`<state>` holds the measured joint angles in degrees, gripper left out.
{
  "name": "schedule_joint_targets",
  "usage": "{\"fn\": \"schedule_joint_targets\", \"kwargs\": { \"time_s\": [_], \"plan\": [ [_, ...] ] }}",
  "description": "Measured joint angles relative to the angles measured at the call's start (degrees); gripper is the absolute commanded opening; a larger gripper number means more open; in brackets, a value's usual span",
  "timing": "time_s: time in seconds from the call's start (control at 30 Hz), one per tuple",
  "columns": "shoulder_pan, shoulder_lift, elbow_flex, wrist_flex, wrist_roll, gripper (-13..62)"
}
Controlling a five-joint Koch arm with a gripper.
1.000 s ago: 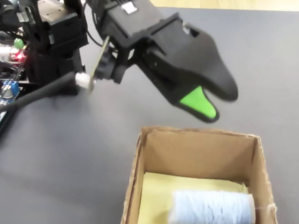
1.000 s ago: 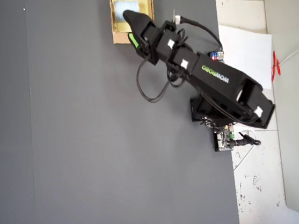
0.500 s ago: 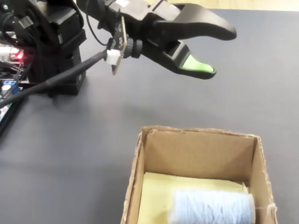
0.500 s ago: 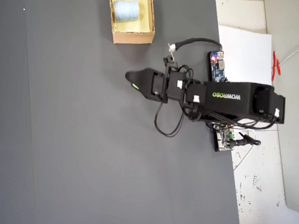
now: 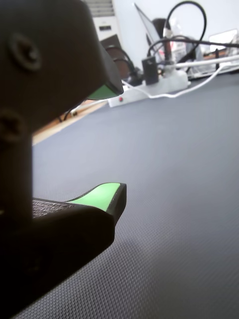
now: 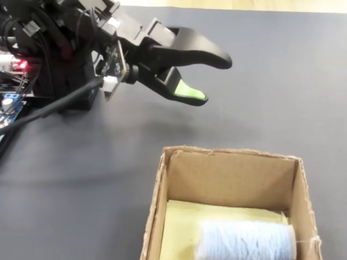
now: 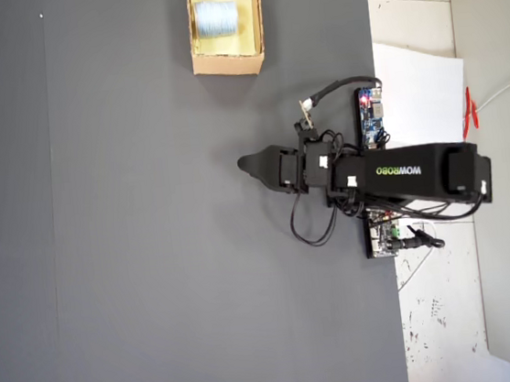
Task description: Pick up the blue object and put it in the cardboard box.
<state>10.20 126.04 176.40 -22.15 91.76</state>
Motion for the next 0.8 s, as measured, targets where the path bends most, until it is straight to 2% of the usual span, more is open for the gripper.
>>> {"fn": "schedule_joint_targets", "kwargs": {
  "time_s": [0.23,0.8],
  "plan": [
    [-0.1,2.5,0.0,12.6,3.4,33.2],
    [-2.4,4.4,0.0,17.8,3.8,33.2]
  ]
}}
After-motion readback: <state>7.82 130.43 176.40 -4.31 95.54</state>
